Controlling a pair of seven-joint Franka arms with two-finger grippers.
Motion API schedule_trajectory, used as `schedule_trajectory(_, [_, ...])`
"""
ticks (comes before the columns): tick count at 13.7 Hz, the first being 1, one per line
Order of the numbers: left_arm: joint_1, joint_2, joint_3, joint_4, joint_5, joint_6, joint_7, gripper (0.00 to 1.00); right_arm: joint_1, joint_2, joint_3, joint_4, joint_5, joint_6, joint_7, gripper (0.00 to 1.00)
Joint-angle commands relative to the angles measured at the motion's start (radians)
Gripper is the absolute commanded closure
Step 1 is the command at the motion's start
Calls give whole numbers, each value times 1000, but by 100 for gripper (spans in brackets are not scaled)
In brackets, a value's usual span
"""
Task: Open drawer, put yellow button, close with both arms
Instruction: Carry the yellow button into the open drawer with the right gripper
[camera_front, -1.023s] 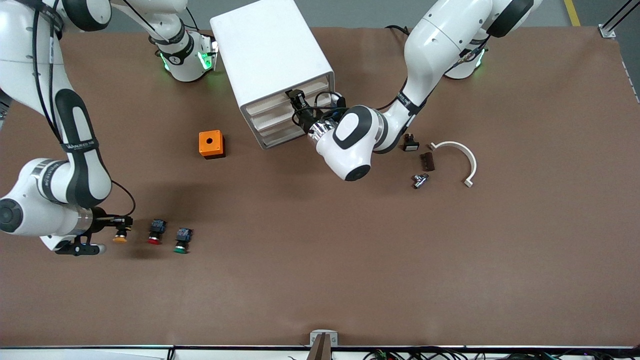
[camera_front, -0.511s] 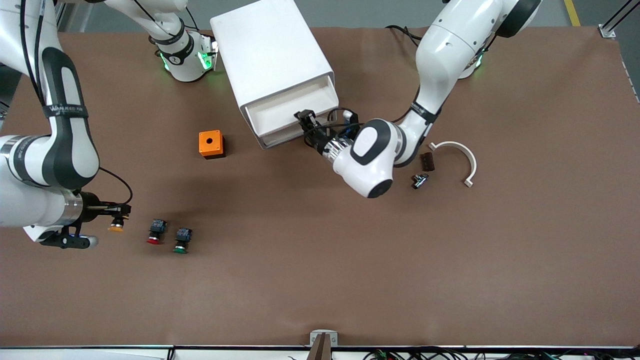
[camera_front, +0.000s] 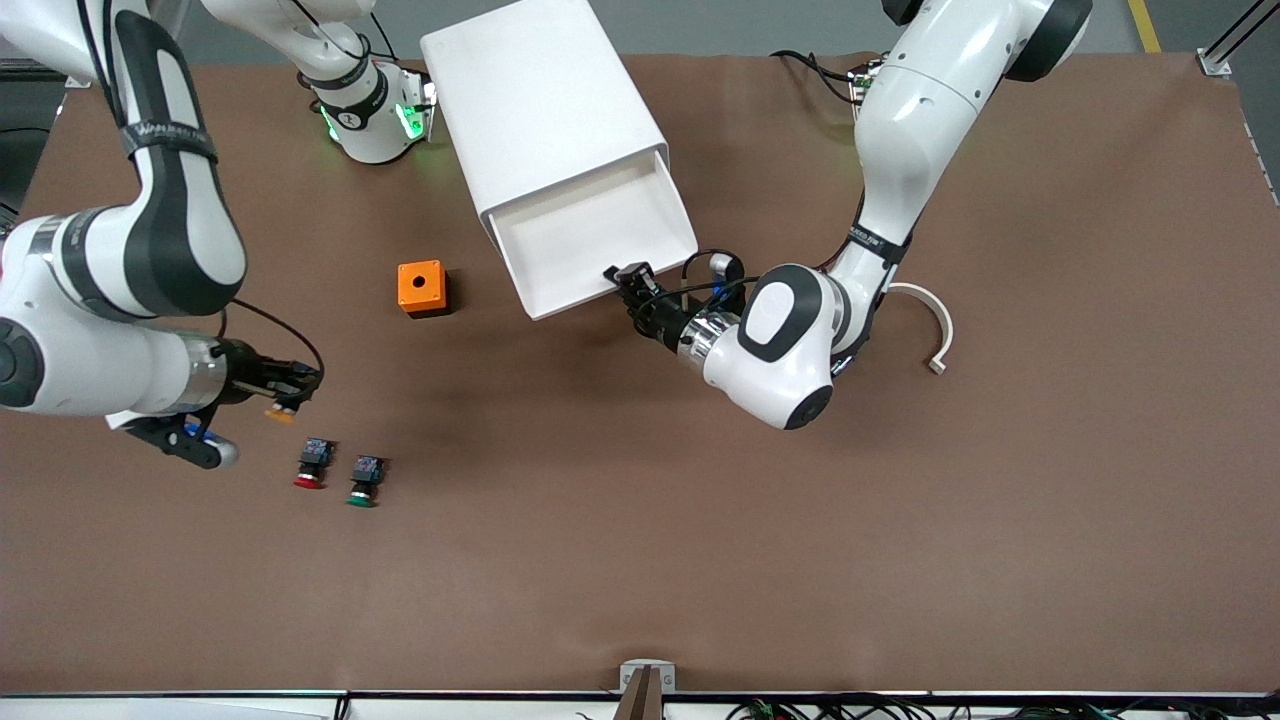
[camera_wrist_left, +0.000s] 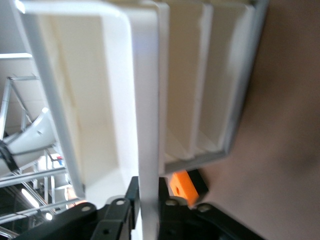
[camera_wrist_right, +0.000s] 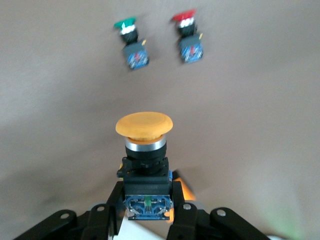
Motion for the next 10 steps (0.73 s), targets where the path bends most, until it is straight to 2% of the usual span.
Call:
schedule_trajectory(1, [-8,15,15,33,-12,25,16,11,78,-74,-6,-20,39,-38,204,99])
schedule_trajectory(2, [-2,14,16,33,-10,25,16,1,115,-94,-6,-24,46,-43,287,99])
schedule_trajectory(4, [33,10,21,37,-1,24,21,1,189,-123,-6,-30,72,-45,454,99])
schedule_trajectory(7, [87,-11,13,65,124,14,27,1,276,-189,-8,-103,135,-26,637,98])
schedule_trajectory(10, [147,-23,13,83,230,14,50,1,399,-217,-6,-152,142,49,879,98])
